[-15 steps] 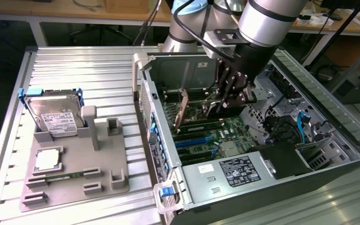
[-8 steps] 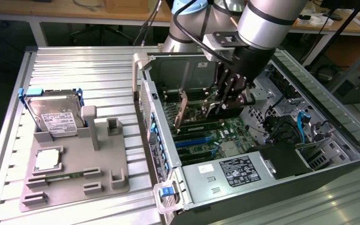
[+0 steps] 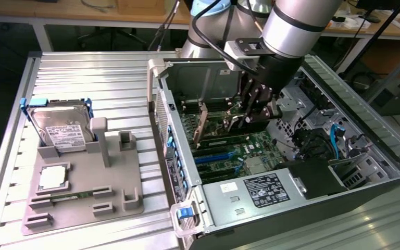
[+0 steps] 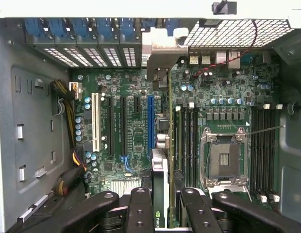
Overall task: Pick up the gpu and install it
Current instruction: 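Insert the gpu into the slot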
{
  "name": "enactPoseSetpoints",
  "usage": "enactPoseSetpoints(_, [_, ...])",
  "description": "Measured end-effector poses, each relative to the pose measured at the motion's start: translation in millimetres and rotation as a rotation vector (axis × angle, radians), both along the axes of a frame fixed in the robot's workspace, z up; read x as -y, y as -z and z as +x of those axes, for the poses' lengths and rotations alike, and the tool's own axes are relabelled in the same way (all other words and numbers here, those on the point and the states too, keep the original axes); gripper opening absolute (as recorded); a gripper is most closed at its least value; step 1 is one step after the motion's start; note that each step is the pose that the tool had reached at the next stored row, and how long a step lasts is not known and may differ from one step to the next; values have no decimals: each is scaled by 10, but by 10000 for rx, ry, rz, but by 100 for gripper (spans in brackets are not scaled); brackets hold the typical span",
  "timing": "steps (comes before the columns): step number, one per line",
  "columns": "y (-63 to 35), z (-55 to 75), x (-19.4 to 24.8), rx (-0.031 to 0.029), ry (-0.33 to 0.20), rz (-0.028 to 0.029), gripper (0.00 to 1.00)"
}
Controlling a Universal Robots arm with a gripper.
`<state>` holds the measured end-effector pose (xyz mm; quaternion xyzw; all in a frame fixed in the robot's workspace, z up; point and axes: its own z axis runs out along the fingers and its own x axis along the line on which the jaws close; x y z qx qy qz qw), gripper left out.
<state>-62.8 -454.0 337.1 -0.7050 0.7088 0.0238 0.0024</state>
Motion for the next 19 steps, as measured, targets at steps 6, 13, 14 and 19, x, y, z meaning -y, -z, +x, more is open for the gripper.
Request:
enactPoseSetpoints(6, [3,0,0,0,0,5,27])
enactPoseSetpoints(13, [11,0,0,1,0,7,27])
enactPoseSetpoints(14, [19,0,0,2,0,7,27])
enactPoseSetpoints(19, [52,0,0,0,0,5,27])
